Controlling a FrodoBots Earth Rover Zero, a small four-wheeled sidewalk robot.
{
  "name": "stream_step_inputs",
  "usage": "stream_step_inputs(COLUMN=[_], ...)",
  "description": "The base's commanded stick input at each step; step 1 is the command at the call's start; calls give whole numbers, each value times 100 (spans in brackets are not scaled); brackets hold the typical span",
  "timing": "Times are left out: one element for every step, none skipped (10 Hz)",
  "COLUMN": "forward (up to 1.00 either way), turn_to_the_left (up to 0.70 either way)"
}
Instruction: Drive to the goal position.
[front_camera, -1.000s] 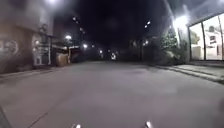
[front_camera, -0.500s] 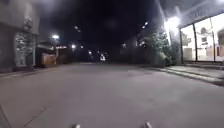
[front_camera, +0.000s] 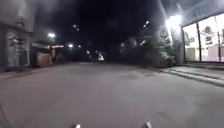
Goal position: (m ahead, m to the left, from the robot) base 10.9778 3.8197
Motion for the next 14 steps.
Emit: stream_step_inputs(forward=[85, 85, 85, 85, 85, 85, 85, 85, 85, 85, 85, 85, 85, 85], turn_to_the_left=[0, 0, 0, 0, 0, 0, 0, 0, 0, 0, 0, 0, 0, 0])
